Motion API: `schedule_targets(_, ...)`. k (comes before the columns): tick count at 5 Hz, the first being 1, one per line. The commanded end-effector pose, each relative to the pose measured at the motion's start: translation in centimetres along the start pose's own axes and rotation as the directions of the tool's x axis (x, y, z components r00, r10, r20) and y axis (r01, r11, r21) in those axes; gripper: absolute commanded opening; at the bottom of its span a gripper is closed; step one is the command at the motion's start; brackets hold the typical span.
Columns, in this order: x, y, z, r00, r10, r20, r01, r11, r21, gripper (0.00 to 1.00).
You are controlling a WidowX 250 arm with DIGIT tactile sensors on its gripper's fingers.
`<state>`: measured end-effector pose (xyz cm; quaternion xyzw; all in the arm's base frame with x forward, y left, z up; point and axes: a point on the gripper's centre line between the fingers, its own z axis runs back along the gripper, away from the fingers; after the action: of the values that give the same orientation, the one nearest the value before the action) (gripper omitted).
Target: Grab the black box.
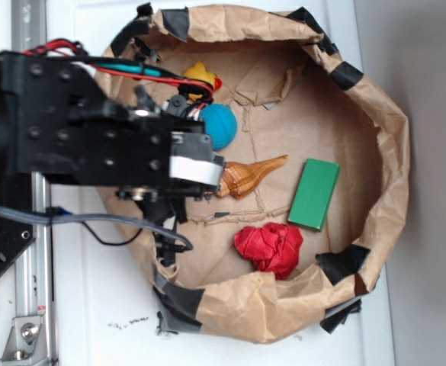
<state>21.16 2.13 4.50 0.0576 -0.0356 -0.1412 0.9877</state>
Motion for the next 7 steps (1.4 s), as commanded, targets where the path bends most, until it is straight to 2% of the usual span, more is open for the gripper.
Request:
schedule_targets(1,0.0,1.7,1.6,0.997,-0.036,0.066,0.032,0.998,0.055,1.00)
schedule_targets(3,0.0,2.6,-0.2,0.995,-0.079,0.061,0.071,0.991,0.114,1.00)
schedule_targets(4,1.0,2.5,-2.5,0.997,-0.077,0.025,0.075,0.995,0.065,1.00)
schedule_targets(5,1.8,2.2,-3.6,0.997,-0.080,0.015,0.079,0.997,0.020,1.00)
schedule_targets(6,2.1,2.1,-3.7,0.997,-0.076,0.019,0.076,0.997,0.014,1.00)
schedule_targets(7,1.8,2.1,-3.4,0.999,-0.039,0.016,0.039,0.999,0.008,0.61)
